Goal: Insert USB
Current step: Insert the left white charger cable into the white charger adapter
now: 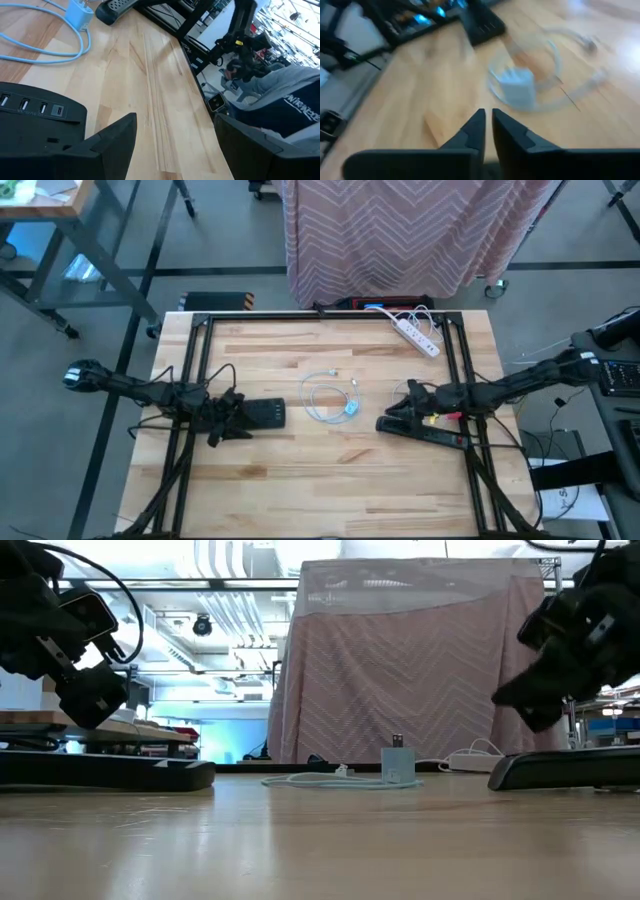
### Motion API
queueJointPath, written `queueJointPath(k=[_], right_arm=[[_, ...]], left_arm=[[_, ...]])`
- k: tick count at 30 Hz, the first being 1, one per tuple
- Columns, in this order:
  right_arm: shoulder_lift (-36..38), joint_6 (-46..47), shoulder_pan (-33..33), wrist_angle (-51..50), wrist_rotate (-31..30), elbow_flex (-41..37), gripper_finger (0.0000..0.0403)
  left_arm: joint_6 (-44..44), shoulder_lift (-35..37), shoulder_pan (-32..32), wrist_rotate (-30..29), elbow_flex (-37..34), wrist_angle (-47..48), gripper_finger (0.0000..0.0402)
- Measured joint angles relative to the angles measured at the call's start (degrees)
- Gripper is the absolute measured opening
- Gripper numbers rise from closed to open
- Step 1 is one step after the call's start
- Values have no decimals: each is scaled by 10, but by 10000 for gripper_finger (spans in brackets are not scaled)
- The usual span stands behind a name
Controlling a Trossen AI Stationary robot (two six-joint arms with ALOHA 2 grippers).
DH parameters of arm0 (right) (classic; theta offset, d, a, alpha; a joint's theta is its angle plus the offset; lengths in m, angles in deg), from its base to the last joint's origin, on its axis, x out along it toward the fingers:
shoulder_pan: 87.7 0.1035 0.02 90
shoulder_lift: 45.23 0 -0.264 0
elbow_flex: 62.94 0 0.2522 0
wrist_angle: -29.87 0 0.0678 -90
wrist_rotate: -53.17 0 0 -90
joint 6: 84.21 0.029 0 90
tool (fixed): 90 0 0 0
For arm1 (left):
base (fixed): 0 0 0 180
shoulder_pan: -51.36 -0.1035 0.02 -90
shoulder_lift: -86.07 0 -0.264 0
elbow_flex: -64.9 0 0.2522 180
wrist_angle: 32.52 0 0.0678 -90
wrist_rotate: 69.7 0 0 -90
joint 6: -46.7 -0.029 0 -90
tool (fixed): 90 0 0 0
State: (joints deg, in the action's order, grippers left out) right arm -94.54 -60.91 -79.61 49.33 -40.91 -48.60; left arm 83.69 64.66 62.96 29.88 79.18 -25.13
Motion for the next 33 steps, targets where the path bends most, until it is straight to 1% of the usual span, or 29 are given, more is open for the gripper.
queueJointPath(k=[2,5,8,10,14,17,20,22,25,31,33], right_arm=[[-44,-21,3,87,-11,0,54],[-111,-28,3,182,-69,0,97],[-175,-13,3,246,-123,0,144],[-215,-1,3,259,-139,8,176],[-290,6,3,263,-140,56,239],[-350,-26,3,263,-140,101,281],[-399,-55,3,262,-140,133,314],[-425,-59,3,262,-144,147,331],[-451,-64,9,258,-179,158,345],[-499,-65,22,256,-204,193,347],[-525,-66,26,241,-231,216,347]], left_arm=[[0,0,0,0,0,0,254],[0,0,0,0,0,0,254],[0,0,0,0,0,0,254],[0,0,0,0,0,0,254],[0,0,0,0,0,0,254],[0,0,0,0,0,0,254],[0,0,0,0,0,0,254],[0,0,0,0,0,0,254],[0,0,0,0,0,0,254],[0,0,0,0,0,0,254],[0,0,0,0,0,0,254]])
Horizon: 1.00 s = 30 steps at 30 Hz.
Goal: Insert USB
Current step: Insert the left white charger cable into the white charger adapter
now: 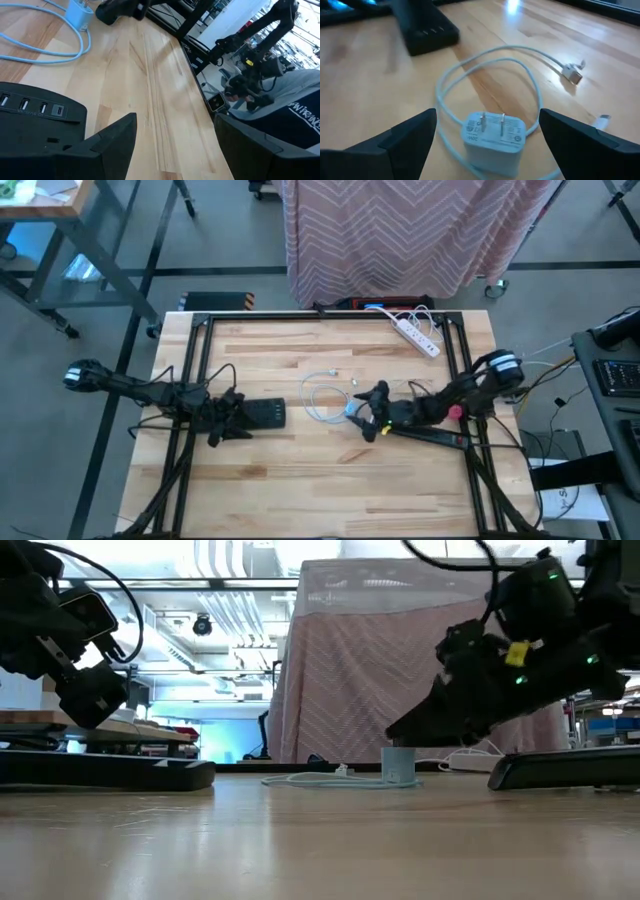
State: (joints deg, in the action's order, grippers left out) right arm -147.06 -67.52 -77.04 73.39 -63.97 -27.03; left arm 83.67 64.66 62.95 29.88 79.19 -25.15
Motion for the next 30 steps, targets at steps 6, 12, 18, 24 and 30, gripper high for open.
queueJointPath(k=[6,12,18,24,30], right_arm=[[-53,27,1,-46,-71,38,336],[-56,75,3,-74,-75,35,311],[-58,92,5,-90,-80,35,242],[-40,94,8,-94,-63,36,171],[34,44,6,-104,-28,38,171]], left_arm=[[0,0,0,0,0,0,254],[0,0,0,0,0,0,254],[0,0,0,0,0,0,254],[0,0,0,0,0,0,254],[0,0,0,0,0,0,254]])
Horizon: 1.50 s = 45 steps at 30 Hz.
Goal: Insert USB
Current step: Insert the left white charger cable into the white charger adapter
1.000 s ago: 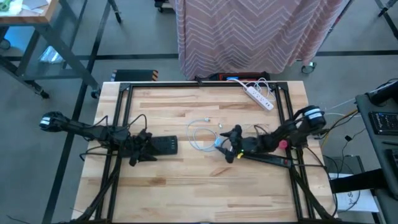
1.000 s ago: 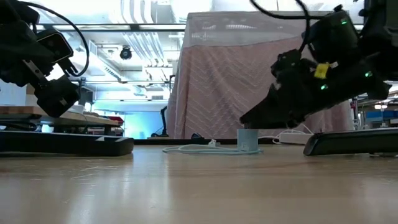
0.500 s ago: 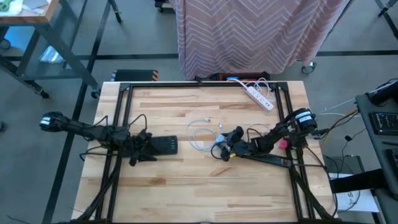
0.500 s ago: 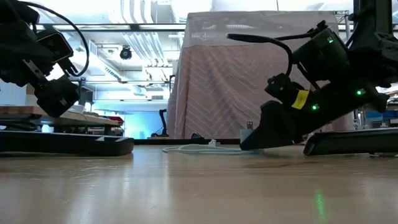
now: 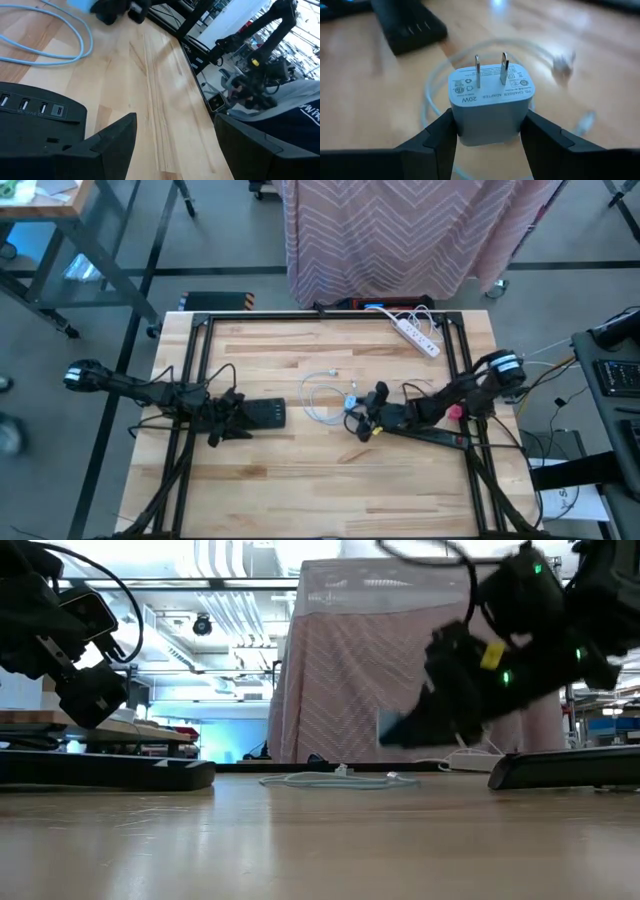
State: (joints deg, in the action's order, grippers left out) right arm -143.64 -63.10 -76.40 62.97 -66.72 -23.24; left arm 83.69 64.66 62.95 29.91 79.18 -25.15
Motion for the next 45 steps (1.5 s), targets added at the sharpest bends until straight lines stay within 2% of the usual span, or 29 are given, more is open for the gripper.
queueJointPath(k=[4,9,15,18,22,27,31,33,35,40,42,44,45], right_arm=[[78,-42,-2,-45,8,11,171],[189,-84,7,-150,48,28,171],[301,-145,52,-274,49,50,171],[337,-150,82,-305,49,54,171],[347,-141,119,-308,46,49,171],[304,-137,132,-303,44,47,171],[267,-146,132,-276,44,49,171],[252,-150,132,-277,44,59,171],[243,-158,132,-276,44,72,171],[224,-186,130,-288,44,109,171],[215,-190,130,-292,46,124,171],[208,-190,130,-307,46,134,171],[201,-186,130,-311,46,138,171]], left_arm=[[-7,0,0,36,0,1,254],[-7,0,0,37,0,-1,254],[-7,0,0,35,0,-3,254],[-7,0,0,36,0,1,254],[-7,0,0,46,0,6,254],[-7,0,0,43,0,1,254],[-16,0,0,11,0,-2,254],[-81,0,0,-26,0,-14,254],[-97,-1,0,-92,0,-56,254],[-104,-12,0,-313,0,-219,254],[-155,-17,0,-391,0,-282,254],[-206,-28,-1,-438,0,-339,254],[-221,-35,-1,-442,0,-366,254]])
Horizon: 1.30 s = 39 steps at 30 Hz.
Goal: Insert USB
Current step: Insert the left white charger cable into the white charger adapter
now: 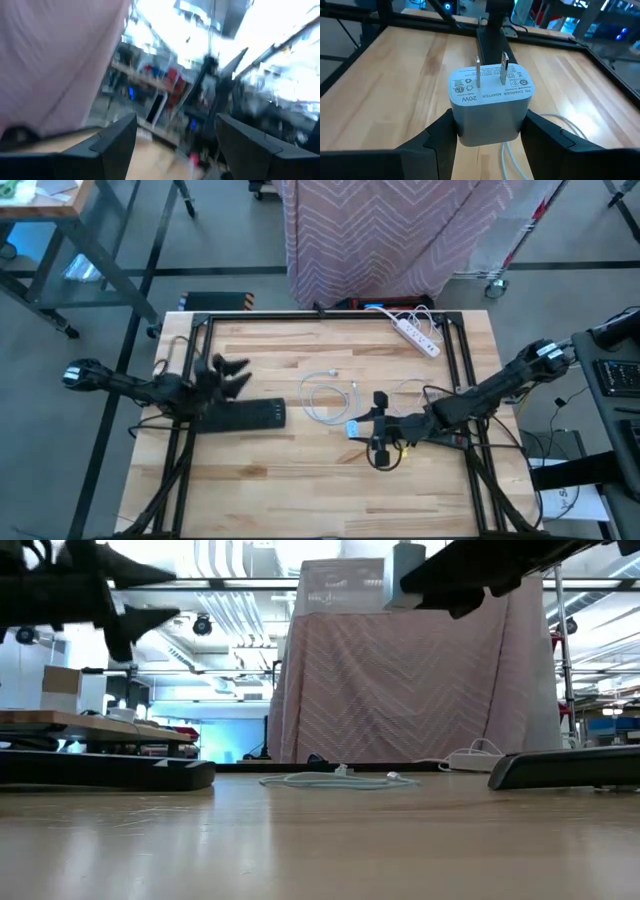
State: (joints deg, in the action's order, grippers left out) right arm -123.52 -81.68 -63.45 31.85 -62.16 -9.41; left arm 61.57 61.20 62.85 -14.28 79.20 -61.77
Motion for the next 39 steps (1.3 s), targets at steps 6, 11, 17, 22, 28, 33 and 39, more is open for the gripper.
queueJointPath(k=[6,11,17,22,28,33,39], right_arm=[[-36,50,1,-14,1,1,171],[-68,89,1,-18,1,1,171],[-115,148,12,-13,22,1,171],[-179,174,58,41,13,1,171],[-233,157,77,90,8,11,171],[-228,144,78,88,8,12,171],[-220,148,77,98,-3,13,171]], left_arm=[[-25,-86,-1,54,0,-74,254],[-24,-197,-1,53,21,-93,254],[-6,-333,-18,-9,102,-66,254],[-1,-454,-52,-10,188,-39,254],[28,-595,-92,66,298,23,254],[41,-686,-124,111,348,30,254],[2,-757,-199,213,395,34,254]])
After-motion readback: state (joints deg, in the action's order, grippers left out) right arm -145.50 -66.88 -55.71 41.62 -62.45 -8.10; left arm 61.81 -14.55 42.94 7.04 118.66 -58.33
